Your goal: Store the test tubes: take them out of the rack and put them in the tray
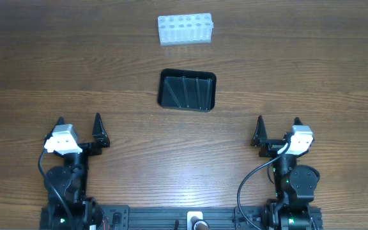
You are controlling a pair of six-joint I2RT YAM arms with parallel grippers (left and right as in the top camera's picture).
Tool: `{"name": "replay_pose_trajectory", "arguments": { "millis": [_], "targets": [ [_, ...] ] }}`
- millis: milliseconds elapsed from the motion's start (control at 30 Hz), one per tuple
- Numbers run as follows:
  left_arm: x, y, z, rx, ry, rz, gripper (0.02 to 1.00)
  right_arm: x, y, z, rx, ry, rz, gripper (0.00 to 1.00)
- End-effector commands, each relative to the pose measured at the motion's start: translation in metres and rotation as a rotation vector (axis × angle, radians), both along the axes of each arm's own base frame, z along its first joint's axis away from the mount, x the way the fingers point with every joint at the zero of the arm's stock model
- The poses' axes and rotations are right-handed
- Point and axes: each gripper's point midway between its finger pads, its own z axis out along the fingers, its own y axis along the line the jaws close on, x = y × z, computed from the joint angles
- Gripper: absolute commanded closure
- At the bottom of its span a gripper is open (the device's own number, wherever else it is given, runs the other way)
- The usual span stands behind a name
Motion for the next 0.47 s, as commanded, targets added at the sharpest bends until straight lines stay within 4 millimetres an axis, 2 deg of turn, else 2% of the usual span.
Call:
{"name": "replay_pose_trajectory", "arguments": {
  "millis": [33,467],
  "targets": [
    [0.0,-0.0032,-0.001,0.017,0.0,-0.018,0.025,-0.0004,-0.003,-0.0011,0.009,-0.001,-0.016,0.007],
    [0.0,-0.0032,-0.001,0.017,0.0,-0.018,0.02,-0.0004,-0.003,-0.0011,0.009,-0.001,-0.016,0.009]
  ]
}}
